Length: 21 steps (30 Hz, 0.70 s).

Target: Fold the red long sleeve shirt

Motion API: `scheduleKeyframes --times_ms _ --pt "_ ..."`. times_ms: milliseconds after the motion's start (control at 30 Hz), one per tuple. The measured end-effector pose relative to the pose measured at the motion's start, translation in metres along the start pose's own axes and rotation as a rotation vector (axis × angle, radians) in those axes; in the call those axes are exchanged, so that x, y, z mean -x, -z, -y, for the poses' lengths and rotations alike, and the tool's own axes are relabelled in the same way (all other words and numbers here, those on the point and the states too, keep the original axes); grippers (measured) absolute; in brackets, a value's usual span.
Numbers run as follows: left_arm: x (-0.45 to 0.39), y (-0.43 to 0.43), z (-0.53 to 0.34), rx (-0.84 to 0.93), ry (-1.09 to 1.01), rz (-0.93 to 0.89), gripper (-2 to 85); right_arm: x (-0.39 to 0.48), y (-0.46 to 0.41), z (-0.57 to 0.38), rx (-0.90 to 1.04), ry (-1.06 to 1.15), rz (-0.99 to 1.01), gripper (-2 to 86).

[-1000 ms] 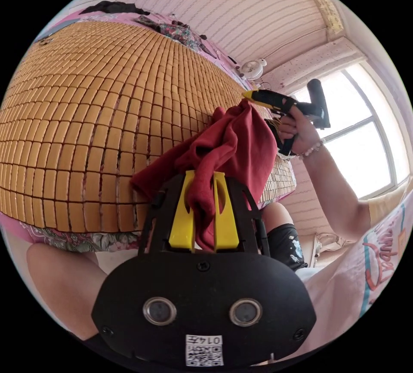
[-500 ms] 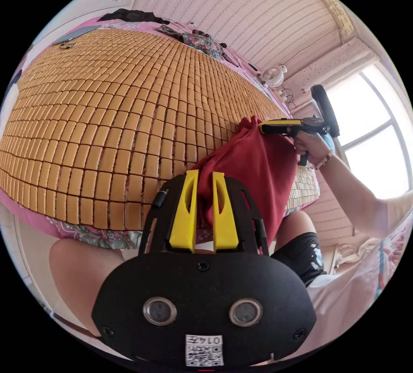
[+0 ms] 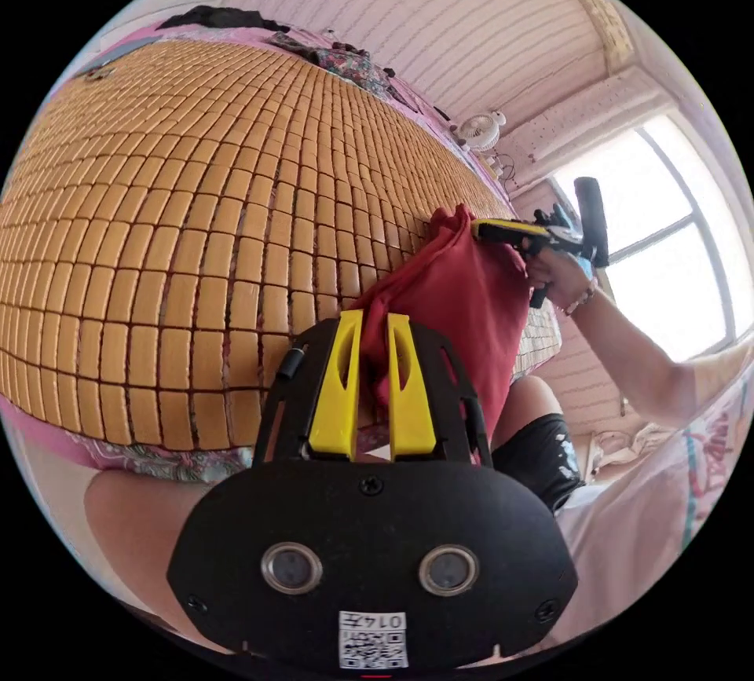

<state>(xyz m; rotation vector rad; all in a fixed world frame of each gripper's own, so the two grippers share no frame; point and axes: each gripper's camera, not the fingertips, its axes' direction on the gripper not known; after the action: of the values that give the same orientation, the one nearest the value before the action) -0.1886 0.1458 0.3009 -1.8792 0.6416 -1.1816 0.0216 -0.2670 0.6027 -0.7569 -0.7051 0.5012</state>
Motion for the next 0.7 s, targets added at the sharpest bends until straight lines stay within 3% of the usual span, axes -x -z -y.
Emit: scheduleKeyframes --times_ms 100,200,400,533,700 --pt "0.004 0.036 -0.027 -0.202 0.081 -0.108 10.6 -0.025 0.034 -0.017 -0.138 -0.084 0.116 3.9" --pt "-0.007 0.049 -0.054 -0.228 0.133 -0.030 14.7 -0.050 0.053 -0.032 -0.208 -0.093 0.135 9.1" --pt "-0.031 0.026 -0.075 -0.120 0.105 0.067 15.5 -0.100 0.005 -0.034 0.052 -0.078 0.219 19.5" --pt "-0.033 0.012 -0.082 -0.106 0.066 0.136 14.1 -0.133 -0.055 -0.033 0.220 -0.109 0.320 18.3" --pt "-0.045 0.016 -0.096 -0.115 0.025 0.185 12.0 -0.151 -0.083 -0.033 0.290 -0.087 0.361 17.0"
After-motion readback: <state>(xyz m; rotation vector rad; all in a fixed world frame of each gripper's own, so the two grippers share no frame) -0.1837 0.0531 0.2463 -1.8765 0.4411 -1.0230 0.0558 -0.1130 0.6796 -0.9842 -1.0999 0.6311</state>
